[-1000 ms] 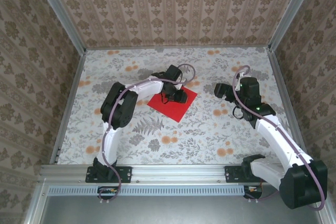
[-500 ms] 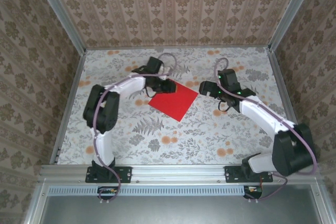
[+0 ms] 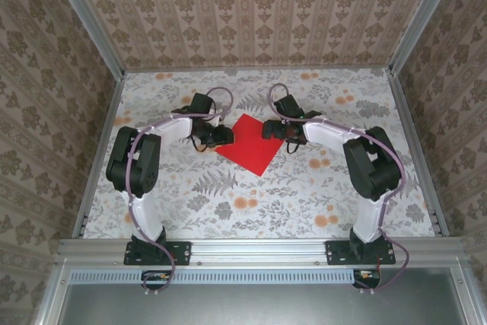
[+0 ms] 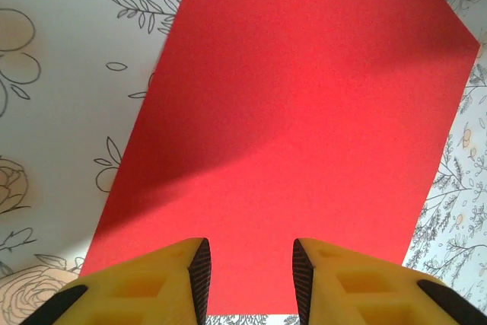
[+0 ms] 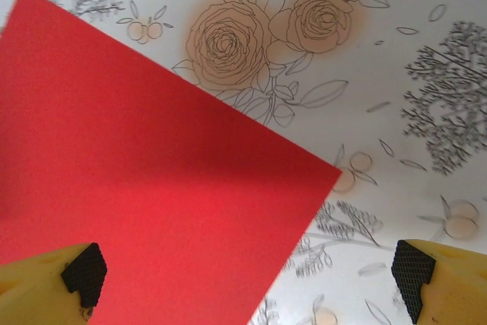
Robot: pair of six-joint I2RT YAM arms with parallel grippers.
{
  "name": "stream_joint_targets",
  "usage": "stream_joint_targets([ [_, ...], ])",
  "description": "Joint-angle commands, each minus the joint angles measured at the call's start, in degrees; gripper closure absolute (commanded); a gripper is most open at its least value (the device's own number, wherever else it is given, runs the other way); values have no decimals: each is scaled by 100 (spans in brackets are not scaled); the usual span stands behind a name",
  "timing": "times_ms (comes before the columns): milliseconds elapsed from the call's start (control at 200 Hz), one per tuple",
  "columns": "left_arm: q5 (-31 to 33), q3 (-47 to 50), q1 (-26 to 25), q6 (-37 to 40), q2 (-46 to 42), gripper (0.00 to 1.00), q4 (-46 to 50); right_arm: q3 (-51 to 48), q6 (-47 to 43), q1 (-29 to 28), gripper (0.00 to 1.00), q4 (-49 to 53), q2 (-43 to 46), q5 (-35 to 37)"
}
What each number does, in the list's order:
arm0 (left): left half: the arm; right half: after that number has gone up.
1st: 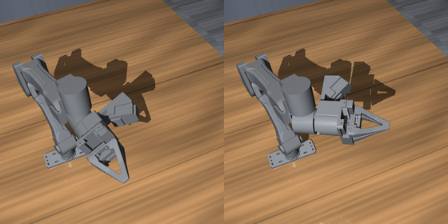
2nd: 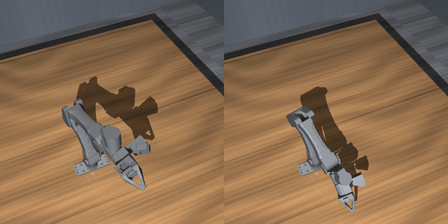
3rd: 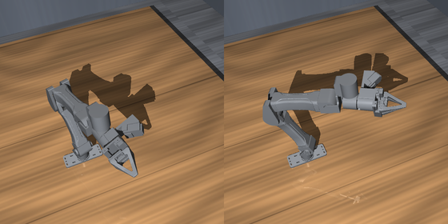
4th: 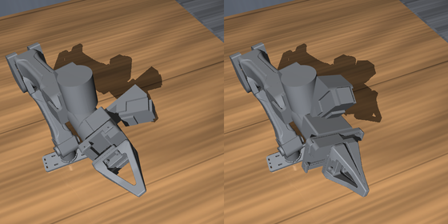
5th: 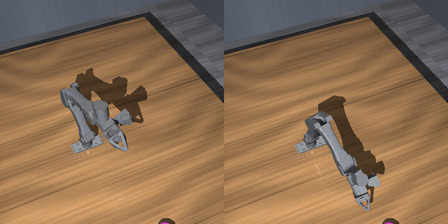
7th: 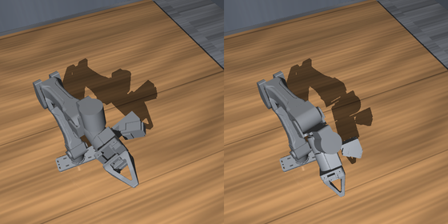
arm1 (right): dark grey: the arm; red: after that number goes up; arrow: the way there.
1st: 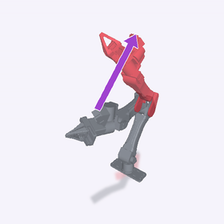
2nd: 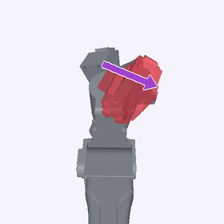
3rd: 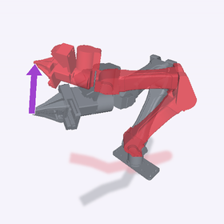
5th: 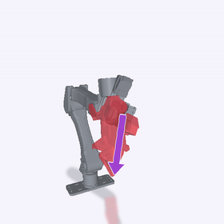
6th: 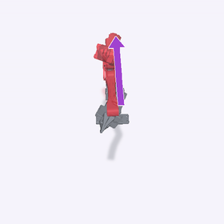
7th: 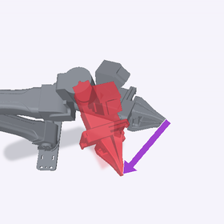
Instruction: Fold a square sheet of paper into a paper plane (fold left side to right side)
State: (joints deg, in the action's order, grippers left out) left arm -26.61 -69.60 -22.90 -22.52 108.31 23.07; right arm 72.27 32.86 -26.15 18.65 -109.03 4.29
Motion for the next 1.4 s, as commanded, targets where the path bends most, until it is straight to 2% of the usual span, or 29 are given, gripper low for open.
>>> stream_joint_targets([
  [0, -28, -7, -37, -29, 201, 64, 177, 448, -15, -48, 0, 394, -392, 226],
  [260, 101, -135, -223, -4, 424, 64, 329, 700, 1, -141, 0, 376, -877, -18],
  [750, 45, -163, -292, -91, 518, 66, 152, 780, 163, -547, 2, 393, -933, -551],
  [900, -115, -127, -286, -154, 421, 66, -79, 710, 177, -566, 14, 360, -834, -858],
  [1085, -423, -15, -237, -296, 284, 65, -483, 674, 159, -566, 37, 271, -768, -1170],
  [1395, -803, 553, 290, -263, -649, 59, -1149, 478, -53, -423, 73, -186, -301, -1869],
])
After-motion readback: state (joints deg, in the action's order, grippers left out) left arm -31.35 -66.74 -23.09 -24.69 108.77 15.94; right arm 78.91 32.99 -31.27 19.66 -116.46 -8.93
